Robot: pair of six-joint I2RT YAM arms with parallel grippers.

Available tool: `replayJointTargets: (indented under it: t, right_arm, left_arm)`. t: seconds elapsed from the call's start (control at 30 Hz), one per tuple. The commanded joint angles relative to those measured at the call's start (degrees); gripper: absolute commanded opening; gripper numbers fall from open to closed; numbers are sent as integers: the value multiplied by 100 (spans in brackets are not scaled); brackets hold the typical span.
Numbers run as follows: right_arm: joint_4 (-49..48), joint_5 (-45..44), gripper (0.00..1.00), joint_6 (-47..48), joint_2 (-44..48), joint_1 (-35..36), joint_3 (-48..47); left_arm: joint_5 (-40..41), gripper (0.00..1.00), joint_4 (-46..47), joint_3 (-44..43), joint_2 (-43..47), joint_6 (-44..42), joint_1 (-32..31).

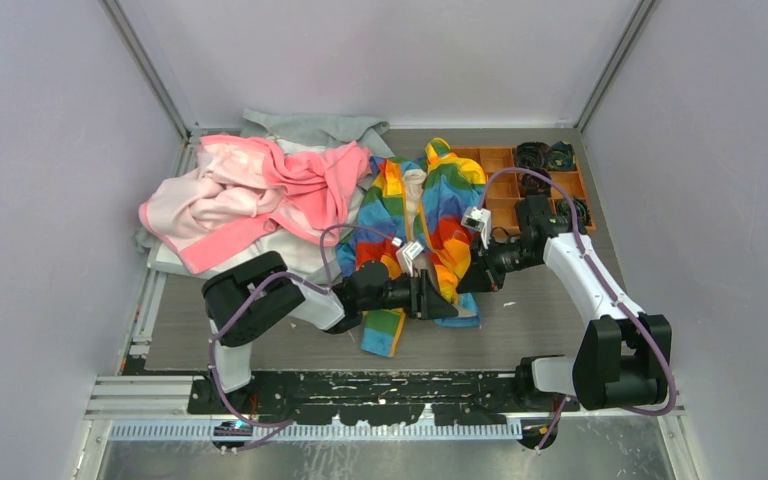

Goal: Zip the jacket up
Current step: Adjust the zipper on the jacket.

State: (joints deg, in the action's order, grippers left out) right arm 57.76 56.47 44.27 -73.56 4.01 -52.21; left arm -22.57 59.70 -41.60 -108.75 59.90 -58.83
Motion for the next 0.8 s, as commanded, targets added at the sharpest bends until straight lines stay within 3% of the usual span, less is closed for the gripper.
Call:
replayJointTargets:
  t: [0.0, 0.77]
  right_arm:
    - [-28, 128, 3, 3, 19, 16, -220]
    - [-36, 132, 4, -2, 21, 20, -211]
  left_arm:
    - [-87, 45, -262, 85, 304, 40, 25]
    - [-406, 48, 55, -205, 278, 309, 22]
